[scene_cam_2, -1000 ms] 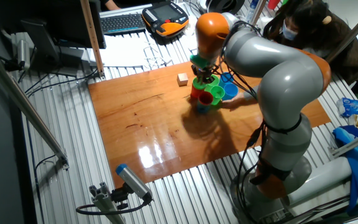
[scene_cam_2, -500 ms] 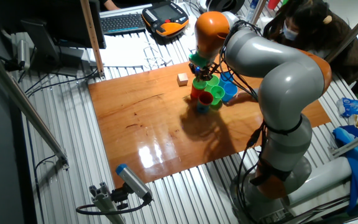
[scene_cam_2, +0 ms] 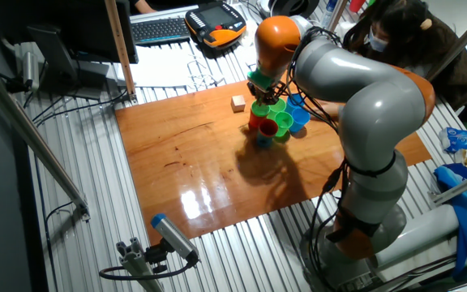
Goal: Stack the cups
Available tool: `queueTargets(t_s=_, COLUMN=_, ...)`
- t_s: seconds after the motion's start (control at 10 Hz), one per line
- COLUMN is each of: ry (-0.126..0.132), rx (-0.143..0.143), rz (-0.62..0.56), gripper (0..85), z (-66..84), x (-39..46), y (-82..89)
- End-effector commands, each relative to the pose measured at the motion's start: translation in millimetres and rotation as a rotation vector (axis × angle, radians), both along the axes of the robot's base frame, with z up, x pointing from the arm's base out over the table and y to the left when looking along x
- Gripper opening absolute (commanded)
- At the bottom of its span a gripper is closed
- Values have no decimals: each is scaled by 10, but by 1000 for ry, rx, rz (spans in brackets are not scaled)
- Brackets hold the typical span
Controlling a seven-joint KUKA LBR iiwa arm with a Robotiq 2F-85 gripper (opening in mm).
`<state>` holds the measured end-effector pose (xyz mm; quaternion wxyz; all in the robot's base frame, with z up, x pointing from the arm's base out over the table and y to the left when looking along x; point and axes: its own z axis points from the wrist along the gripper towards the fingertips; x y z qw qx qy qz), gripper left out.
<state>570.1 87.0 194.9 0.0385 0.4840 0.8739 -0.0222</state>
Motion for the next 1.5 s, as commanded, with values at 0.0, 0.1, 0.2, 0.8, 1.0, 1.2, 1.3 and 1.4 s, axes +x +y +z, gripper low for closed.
queueTargets(t_s=0.0, ry=-7, rx=-11, rz=5, gripper=340, z=2, x=1, y=-2)
queueTargets(t_s=0.1, ry=-21, rx=-26, rz=29, gripper=340, z=2, x=1, y=-2)
queueTargets(t_s=0.2, ry=-27, rx=-19, rz=54, gripper=340, z=2, x=1, y=-2)
queueTargets(t_s=0.8, ry=29, rx=145, rz=-42, gripper=0, z=2, x=1, y=-2)
queueTargets(t_s=1.0, ry=31, rx=88, rz=-109, gripper=0, z=2, x=1, y=-2)
queueTargets(t_s=1.2, ry=30, rx=54, rz=-97, gripper=0, z=2, x=1, y=-2)
queueTargets(t_s=1.3, ry=33, rx=53, rz=-59, gripper=0, z=2, x=1, y=-2)
queueTargets(t_s=1.4, ry=26, rx=32, rz=-43, gripper=0, z=2, x=1, y=-2)
